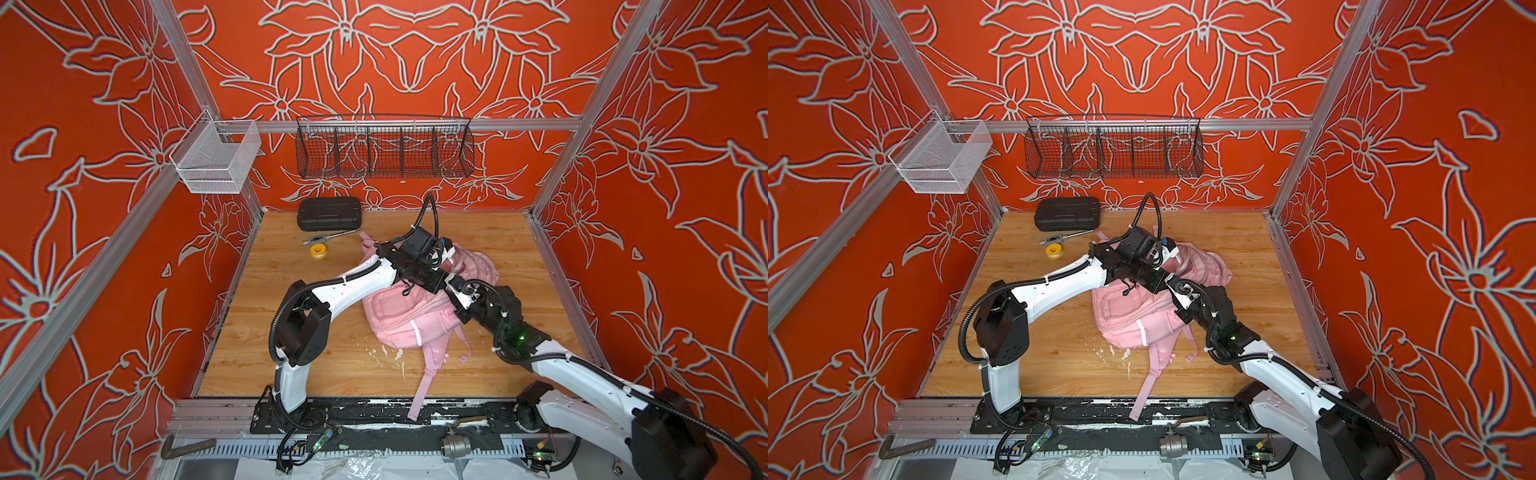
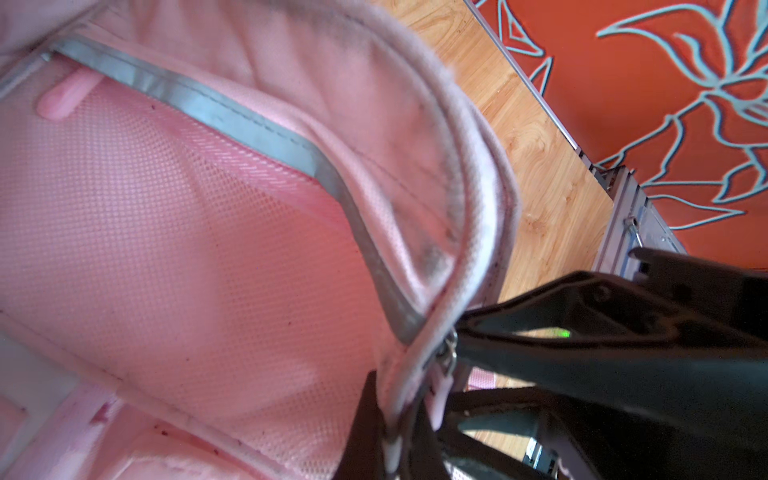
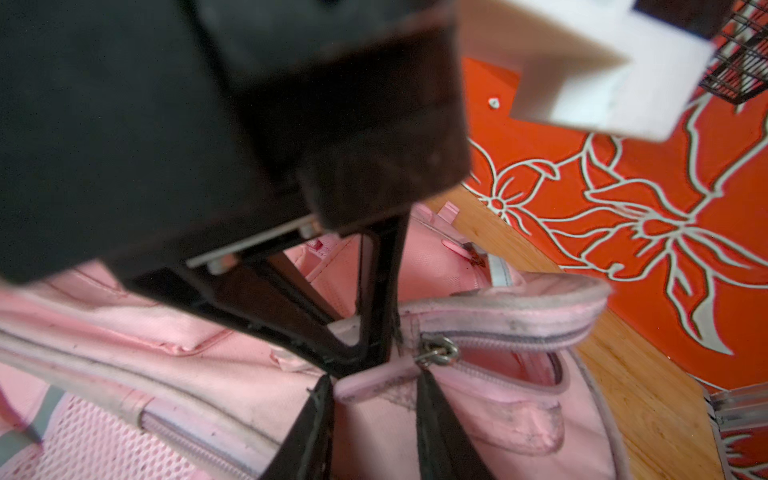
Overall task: Pack the student bag
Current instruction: 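Draw the zipper pull along the pocket with the right gripper while the left holds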
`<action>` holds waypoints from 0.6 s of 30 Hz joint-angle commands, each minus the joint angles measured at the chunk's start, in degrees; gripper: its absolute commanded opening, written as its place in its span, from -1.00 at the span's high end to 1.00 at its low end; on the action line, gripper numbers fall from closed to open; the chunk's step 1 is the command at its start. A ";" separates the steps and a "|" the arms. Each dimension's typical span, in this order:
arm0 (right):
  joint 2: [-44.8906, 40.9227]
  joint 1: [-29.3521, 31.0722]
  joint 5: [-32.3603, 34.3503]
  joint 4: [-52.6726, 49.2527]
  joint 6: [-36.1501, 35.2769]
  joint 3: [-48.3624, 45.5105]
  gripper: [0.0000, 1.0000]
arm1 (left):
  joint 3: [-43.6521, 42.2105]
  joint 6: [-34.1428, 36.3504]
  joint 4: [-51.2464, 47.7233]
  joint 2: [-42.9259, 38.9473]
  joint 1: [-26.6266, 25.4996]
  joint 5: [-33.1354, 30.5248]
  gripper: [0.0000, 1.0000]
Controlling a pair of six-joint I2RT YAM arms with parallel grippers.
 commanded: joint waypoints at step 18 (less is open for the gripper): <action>-3.86 -0.25 0.01 -4.86 6.35 -1.39 0.48 | 2.01 3.04 -0.91 -2.71 -1.39 2.68 1.00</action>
